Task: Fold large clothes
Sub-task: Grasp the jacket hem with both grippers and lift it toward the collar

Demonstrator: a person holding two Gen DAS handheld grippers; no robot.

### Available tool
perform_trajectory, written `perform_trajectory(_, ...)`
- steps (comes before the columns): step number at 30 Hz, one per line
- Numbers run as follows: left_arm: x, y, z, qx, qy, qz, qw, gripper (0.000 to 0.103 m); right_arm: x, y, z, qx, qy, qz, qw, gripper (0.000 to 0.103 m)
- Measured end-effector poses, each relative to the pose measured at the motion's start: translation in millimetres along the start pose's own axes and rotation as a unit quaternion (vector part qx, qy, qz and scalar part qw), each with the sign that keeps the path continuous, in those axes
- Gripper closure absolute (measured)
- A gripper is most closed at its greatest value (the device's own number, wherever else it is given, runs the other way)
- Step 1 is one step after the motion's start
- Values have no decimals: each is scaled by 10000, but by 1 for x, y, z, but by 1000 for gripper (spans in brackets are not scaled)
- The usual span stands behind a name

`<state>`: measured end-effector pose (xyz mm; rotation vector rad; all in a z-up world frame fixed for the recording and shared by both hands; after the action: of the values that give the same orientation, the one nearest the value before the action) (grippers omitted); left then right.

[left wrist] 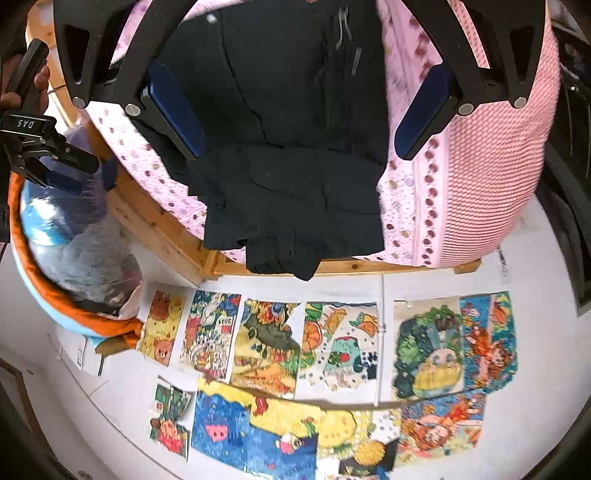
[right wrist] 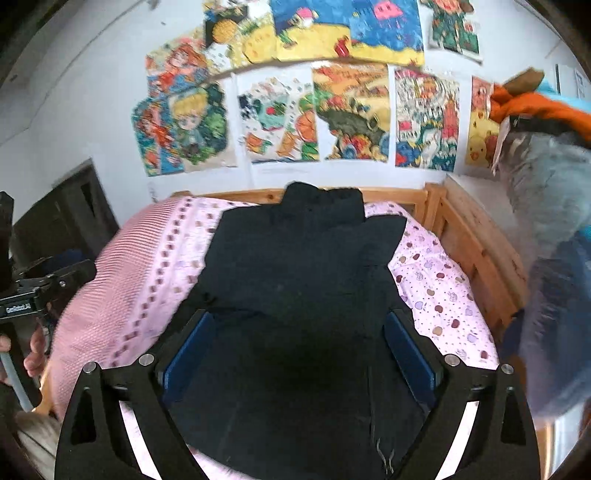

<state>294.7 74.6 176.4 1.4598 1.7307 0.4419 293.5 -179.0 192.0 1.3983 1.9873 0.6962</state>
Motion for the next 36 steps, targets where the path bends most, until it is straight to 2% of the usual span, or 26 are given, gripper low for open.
perform_trajectory(3,0,6,-37,-35,82,-121,9999,0,12,9,-37,-16,-99,-242,9997,12)
perform_trajectory(6,-4,12,-74,-231,184,-86,9995,0,24,23,-65,-107,-104,-479,9987,12)
perform_trajectory(10,-19,29,-114,-761,207,241,9966,0,28,49,-95,-295,-184,-639,9974,11)
perform_trajectory(15,-37,60,-108,-1264,164,328,9913,0,10,87,-86,-245,-592,-500,9967,11)
perform_trajectory(17,-38,74,-91,-1408,228,191,9896,0,-4,98,-68,-253,-654,-271,9972,11)
perform_trajectory(20,-40,101,-47,-1401,167,-18,9900,0,-22,120,-28,-347,-678,-52,9971,11)
perform_trajectory(23,-42,132,17,-1506,277,-171,9881,0,-42,149,30,-552,-757,32,9956,11)
perform_trajectory(26,-39,160,90,-1881,557,-306,9801,0,-56,172,93,-742,-886,106,9932,11)
perform_trajectory(28,-34,171,137,-1973,468,-451,9782,0,-68,180,139,-938,-945,135,9910,11)
perform_trajectory(32,-24,173,219,-1528,458,-492,9860,0,-83,178,205,-1054,-912,96,9902,11)
perform_trajectory(36,-23,177,278,-1161,759,33,9903,0,-114,169,270,-1030,-894,277,9903,11)
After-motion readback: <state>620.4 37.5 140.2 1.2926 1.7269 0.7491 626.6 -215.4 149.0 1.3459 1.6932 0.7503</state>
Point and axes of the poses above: each gripper's, at about its wrist camera, not at the fingertips, and z roughly the way its jaws point, x to its left, y to its top, the point moved 4 cm from there along z, roughly the way its jaws point, and after that the axes turned 14 degrees about -z, right-handed, at the moved point
